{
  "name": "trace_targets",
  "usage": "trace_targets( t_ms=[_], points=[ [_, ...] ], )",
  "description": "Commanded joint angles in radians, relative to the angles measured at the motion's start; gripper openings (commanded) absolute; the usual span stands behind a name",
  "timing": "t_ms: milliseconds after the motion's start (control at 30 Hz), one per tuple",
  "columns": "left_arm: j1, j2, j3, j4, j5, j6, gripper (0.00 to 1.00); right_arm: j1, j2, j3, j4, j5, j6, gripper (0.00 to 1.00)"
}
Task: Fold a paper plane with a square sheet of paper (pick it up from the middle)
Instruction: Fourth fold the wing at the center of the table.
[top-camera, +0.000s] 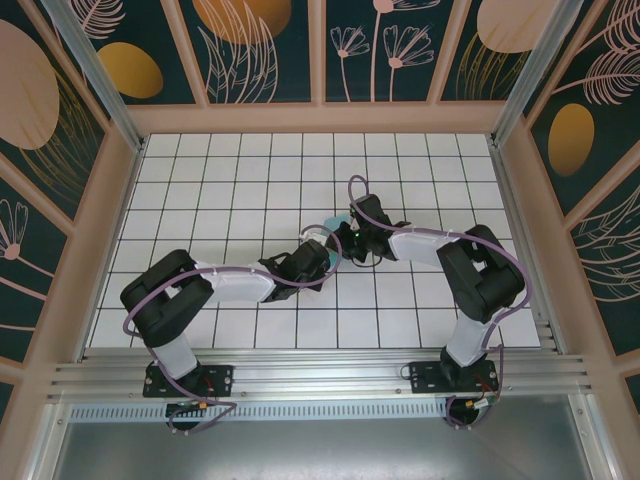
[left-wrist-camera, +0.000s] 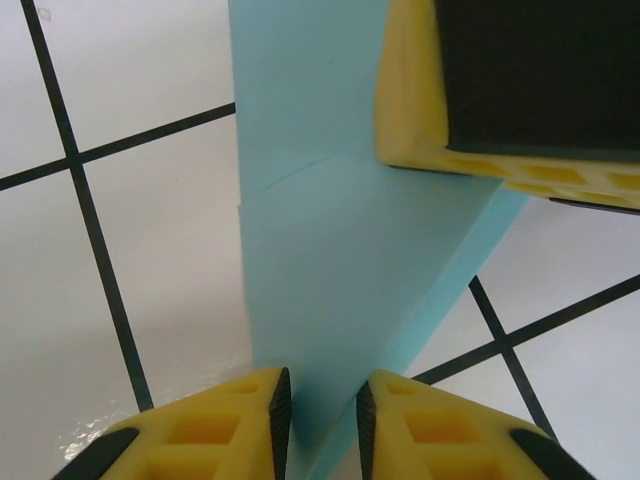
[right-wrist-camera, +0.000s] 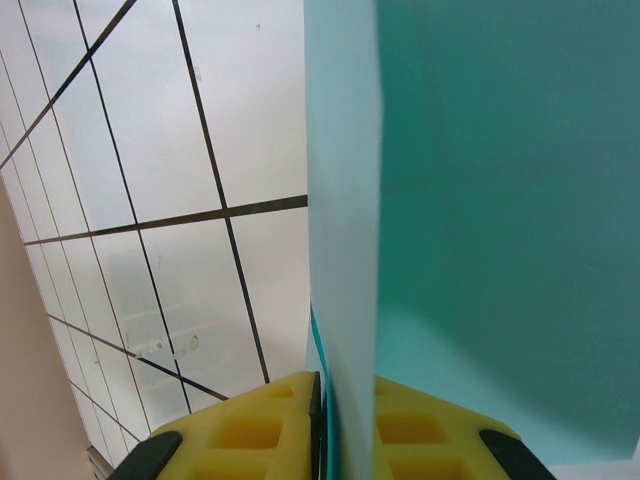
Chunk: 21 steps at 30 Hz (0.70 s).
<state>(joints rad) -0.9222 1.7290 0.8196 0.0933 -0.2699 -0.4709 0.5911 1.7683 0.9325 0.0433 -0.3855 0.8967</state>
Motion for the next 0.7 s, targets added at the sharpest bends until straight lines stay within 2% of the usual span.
trace_targets(
  t_ms=[0, 167, 400, 467, 667],
  points=[
    [-0.002, -0.006, 0.018, 0.012, -0.003, 0.014, 0.24, 0.009, -0.004, 0.014, -0.020, 0.008, -0.015, 0.16],
    [-0.003, -0.008, 0.012, 0.012, -0.007, 0.018, 0.21, 0.010, 0.002, 0.023, -0.028, 0.010, -0.018, 0.16],
    [-0.002, -0.002, -0.002, 0.019, -0.008, 0.014, 0.07, 0.008, -0.018, 0.033, -0.044, 0.019, -0.033, 0.23],
    [-0.002, -0.003, -0.009, 0.025, -0.003, 0.009, 0.04, 0.007, -0.038, 0.038, -0.061, 0.032, -0.047, 0.27],
    [0.001, -0.009, -0.025, 0.064, 0.074, 0.008, 0.01, -0.007, -0.141, 0.008, -0.099, 0.080, -0.084, 0.47]
  ],
)
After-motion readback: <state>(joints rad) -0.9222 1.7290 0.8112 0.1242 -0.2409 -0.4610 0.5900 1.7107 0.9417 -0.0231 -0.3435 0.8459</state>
